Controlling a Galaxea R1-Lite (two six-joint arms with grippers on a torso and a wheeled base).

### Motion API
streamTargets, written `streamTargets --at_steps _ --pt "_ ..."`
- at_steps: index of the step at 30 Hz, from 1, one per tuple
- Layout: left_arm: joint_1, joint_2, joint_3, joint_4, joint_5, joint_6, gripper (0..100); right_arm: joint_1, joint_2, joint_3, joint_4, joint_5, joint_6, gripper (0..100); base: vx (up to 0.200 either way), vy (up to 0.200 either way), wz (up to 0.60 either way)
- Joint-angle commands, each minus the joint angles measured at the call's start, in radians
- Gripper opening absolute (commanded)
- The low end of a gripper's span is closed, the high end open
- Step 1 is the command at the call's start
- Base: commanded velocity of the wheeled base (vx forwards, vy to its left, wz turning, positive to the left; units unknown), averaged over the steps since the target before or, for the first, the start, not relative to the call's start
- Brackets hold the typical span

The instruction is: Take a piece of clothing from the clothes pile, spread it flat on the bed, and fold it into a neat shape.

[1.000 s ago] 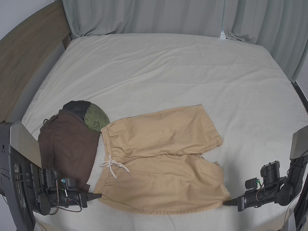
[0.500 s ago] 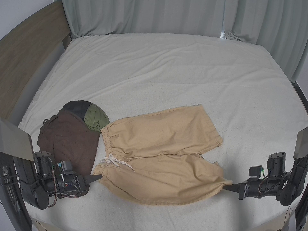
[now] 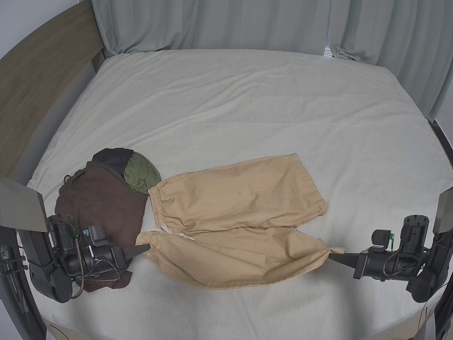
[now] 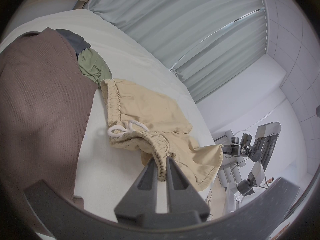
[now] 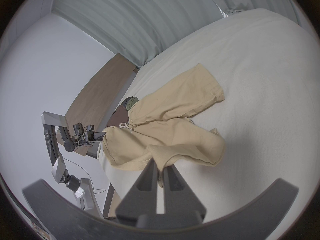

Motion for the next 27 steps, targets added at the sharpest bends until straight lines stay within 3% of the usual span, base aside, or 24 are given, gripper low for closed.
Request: streamTargets --at_steps 1,7,14,27 --pt "0.000 -0.002 -0.017 -0.001 0.003 -0.004 0 -0.004 -0.014 -0.012 -0.001 0.000 0.002 0 0.000 0.000 0.00" --pt "0.000 -0.002 -0.045 -0.001 0.018 -0.042 0 -0.009 -0.022 -0.046 -0.001 -0.003 0.022 0 0.000 0.000 0.00" --pt "-0.014 -0.002 -0.089 -0.001 0.104 -0.127 0 -0.006 -0.060 -0.115 -0.001 -0.011 0.079 0 0.000 0.000 0.00" --pt "-0.033 -0.004 -0.144 -0.001 0.182 -0.217 0 -0.018 -0.072 -0.241 -0.001 -0.011 0.125 0 0.000 0.000 0.00"
